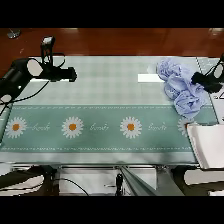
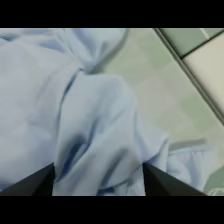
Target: Fold the shirts.
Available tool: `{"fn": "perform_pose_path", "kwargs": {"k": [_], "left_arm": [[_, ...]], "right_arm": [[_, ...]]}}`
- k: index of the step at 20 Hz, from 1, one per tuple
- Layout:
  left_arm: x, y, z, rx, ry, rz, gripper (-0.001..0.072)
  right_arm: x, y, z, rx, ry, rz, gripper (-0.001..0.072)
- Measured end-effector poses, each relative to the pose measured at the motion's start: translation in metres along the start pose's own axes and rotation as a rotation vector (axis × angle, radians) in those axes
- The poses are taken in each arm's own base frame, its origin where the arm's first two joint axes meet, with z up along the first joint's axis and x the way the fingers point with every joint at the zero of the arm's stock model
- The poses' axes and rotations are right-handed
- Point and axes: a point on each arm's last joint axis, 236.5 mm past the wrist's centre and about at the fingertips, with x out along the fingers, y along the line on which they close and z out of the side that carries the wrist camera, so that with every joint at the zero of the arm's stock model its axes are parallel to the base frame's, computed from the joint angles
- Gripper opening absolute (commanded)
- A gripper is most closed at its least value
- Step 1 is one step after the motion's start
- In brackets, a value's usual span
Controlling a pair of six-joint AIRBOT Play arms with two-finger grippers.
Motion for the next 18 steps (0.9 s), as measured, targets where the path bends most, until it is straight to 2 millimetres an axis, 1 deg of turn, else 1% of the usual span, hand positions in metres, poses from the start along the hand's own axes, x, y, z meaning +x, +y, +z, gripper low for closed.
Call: {"fn": "perform_pose_path", "kwargs": {"k": [1, 2, 4, 5, 6, 7, 8, 10, 11, 12, 13, 14, 15, 16, 17, 18], "left_arm": [[0.003, 0.002, -0.004, -0.003, 0.016, 0.002, 0.0702], [0.005, 0.003, -0.008, -0.005, 0.033, 0.005, 0.0702], [0.005, 0.011, -0.009, -0.009, 0.049, 0.013, 0.0702], [0.001, 0.018, -0.009, -0.019, 0.068, 0.021, 0.0702], [-0.005, 0.026, -0.007, -0.03, 0.082, 0.029, 0.0702], [-0.014, 0.038, -0.003, -0.044, 0.092, 0.04, 0.0702], [-0.025, 0.049, -0.002, -0.06, 0.105, 0.052, 0.0702], [-0.054, 0.069, 0.004, -0.094, 0.098, 0.072, 0.0702], [-0.071, 0.073, 0.003, -0.118, 0.091, 0.064, 0.0702], [-0.087, 0.068, 0.002, -0.132, 0.076, 0.035, 0.0702], [-0.104, 0.054, 0.0, -0.135, 0.054, -0.014, 0.0702], [-0.119, 0.041, -0.005, -0.13, 0.029, -0.057, 0.0702], [-0.133, 0.024, -0.01, -0.126, -0.005, -0.105, 0.0702], [-0.144, 0.01, -0.018, -0.115, -0.028, -0.137, 0.0702], [-0.153, -0.004, -0.028, -0.105, -0.05, -0.171, 0.0702], [-0.159, -0.015, -0.037, -0.098, -0.069, -0.198, 0.0702]], "right_arm": [[0.009, -0.002, -0.013, -0.002, 0.06, 0.006, 0.0285], [0.014, -0.001, -0.025, -0.004, 0.112, 0.023, 0.0019], [0.015, 0.007, -0.043, -0.027, 0.194, 0.074, 0.0022], [0.009, 0.015, -0.046, -0.041, 0.219, 0.119, 0.0022], [-0.002, 0.026, -0.041, -0.059, 0.218, 0.172, 0.0021], [-0.022, 0.043, -0.027, -0.075, 0.181, 0.249, 0.0021], [-0.046, 0.058, -0.01, -0.098, 0.129, 0.315, 0.0022], [-0.119, 0.091, 0.036, -0.144, -0.046, 0.454, 0.0021], [-0.166, 0.107, 0.059, -0.172, -0.158, 0.519, 0.0021], [-0.214, 0.12, 0.075, -0.201, -0.263, 0.58, 0.002], [-0.269, 0.133, 0.089, -0.237, -0.383, 0.639, 0.002], [-0.319, 0.141, 0.097, -0.268, -0.487, 0.684, 0.002], [-0.372, 0.147, 0.101, -0.302, -0.588, 0.732, 0.002], [-0.422, 0.151, 0.1, -0.332, -0.681, 0.777, 0.002], [-0.465, 0.155, 0.094, -0.362, -0.754, 0.819, 0.002], [-0.502, 0.157, 0.085, -0.39, -0.814, 0.859, 0.002]]}}
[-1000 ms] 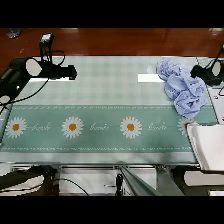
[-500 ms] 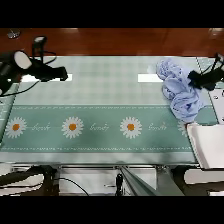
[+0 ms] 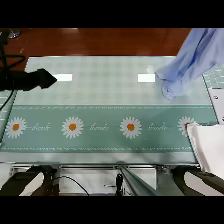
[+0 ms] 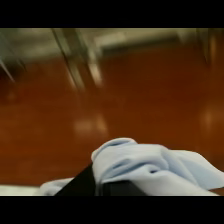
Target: Fold the shirts.
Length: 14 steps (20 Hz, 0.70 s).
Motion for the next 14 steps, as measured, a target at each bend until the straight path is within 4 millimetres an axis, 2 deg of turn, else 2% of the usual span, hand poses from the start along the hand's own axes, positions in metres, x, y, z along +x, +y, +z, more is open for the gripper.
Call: {"fn": "perform_pose_path", "kwargs": {"k": [2, 3, 5, 7, 8, 10, 13, 14], "left_arm": [[-0.003, -0.013, -0.025, 0.011, 0.005, -0.034, 0.0702], [-0.003, -0.017, -0.035, 0.009, 0.006, -0.048, 0.0702], [0.0, -0.019, -0.052, 0.006, 0.025, -0.06, 0.0702], [0.003, -0.019, -0.059, 0.0, 0.027, -0.066, 0.0702], [0.004, -0.019, -0.06, -0.001, 0.023, -0.068, 0.0702], [0.005, -0.019, -0.06, -0.005, 0.013, -0.068, 0.0702], [0.006, -0.012, -0.054, 0.007, -0.022, -0.043, 0.0702], [0.006, -0.008, -0.05, 0.017, -0.038, -0.023, 0.0702]], "right_arm": [[-0.036, 0.048, 0.034, -0.063, -0.093, 0.08, 0.002], [-0.051, 0.066, 0.044, -0.088, -0.124, 0.111, 0.002], [-0.077, 0.1, 0.054, -0.129, -0.161, 0.181, 0.002], [-0.094, 0.127, 0.052, -0.16, -0.159, 0.25, 0.002], [-0.097, 0.137, 0.043, -0.169, -0.129, 0.28, 0.002], [-0.088, 0.153, 0.008, -0.174, -0.014, 0.34, 0.002], [-0.054, 0.18, -0.081, -0.128, 0.23, 0.44, 0.002], [-0.039, 0.192, -0.119, -0.099, 0.318, 0.469, 0.0021]]}}
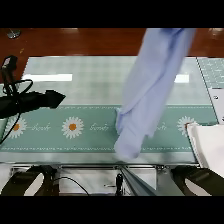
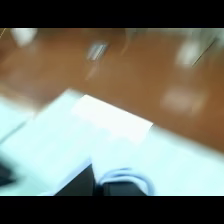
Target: Fold the shirts.
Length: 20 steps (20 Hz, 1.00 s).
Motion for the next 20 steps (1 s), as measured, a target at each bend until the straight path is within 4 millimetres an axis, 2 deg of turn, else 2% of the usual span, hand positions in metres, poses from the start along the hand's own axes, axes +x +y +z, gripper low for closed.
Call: {"fn": "perform_pose_path", "kwargs": {"k": [4, 6, 7, 8, 9, 11, 13, 15, 16, 18, 19, 20], "left_arm": [[0.0, 0.014, 0.004, 0.035, -0.02, 0.057, 0.0702], [-0.001, 0.018, 0.009, 0.04, -0.037, 0.073, 0.0702], [-0.002, 0.021, 0.01, 0.038, -0.04, 0.081, 0.0702], [-0.003, 0.024, 0.012, 0.025, -0.05, 0.09, 0.0702], [-0.004, 0.026, 0.013, 0.008, -0.053, 0.096, 0.0702], [-0.005, 0.028, 0.015, -0.021, -0.059, 0.102, 0.0702], [-0.006, 0.029, 0.011, -0.038, -0.045, 0.104, 0.0702], [-0.005, 0.028, -0.001, -0.052, 0.008, 0.098, 0.0702], [-0.003, 0.027, -0.014, -0.066, 0.057, 0.089, 0.0702], [0.007, 0.025, -0.048, -0.11, 0.176, 0.062, 0.0702], [0.016, 0.024, -0.068, -0.146, 0.239, 0.039, 0.0702], [0.026, 0.019, -0.093, -0.204, 0.314, 0.0, 0.0702]], "right_arm": [[0.111, 0.027, -0.122, 0.163, 0.263, 0.098, 0.0021], [0.16, 0.046, -0.168, 0.243, 0.321, 0.117, 0.0023], [0.181, 0.054, -0.189, 0.284, 0.345, 0.122, 0.0135], [0.198, 0.063, -0.211, 0.339, 0.377, 0.132, 0.0444], [0.213, 0.071, -0.227, 0.391, 0.397, 0.143, 0.063], [0.226, 0.072, -0.248, 0.462, 0.438, 0.148, 0.0628], [0.224, 0.044, -0.246, 0.514, 0.453, 0.126, 0.0628], [0.201, -0.011, -0.225, 0.552, 0.44, 0.073, 0.0628], [0.182, -0.045, -0.215, 0.559, 0.43, 0.025, 0.0627], [0.127, -0.12, -0.207, 0.561, 0.42, -0.126, 0.0627], [0.093, -0.157, -0.213, 0.568, 0.424, -0.227, 0.0626], [0.06, -0.184, -0.223, 0.586, 0.43, -0.314, 0.0626]]}}
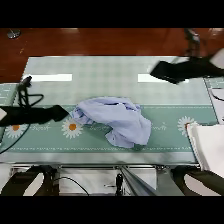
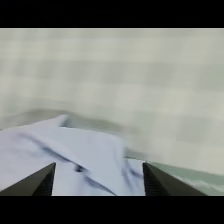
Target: Fold the shirts.
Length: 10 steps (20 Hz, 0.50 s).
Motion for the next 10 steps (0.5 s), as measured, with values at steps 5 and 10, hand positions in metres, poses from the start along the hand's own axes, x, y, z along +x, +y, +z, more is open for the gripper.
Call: {"fn": "perform_pose_path", "kwargs": {"k": [5, 10], "left_arm": [[0.073, -0.049, -0.053, -0.143, 0.201, -0.321, 0.0702], [0.126, -0.102, -0.035, -0.132, 0.172, -0.449, 0.0701]], "right_arm": [[-0.046, -0.11, -0.073, 0.22, -0.032, -0.176, 0.0618], [-0.038, -0.123, -0.137, 0.3, 0.0, -0.168, 0.0617]]}}
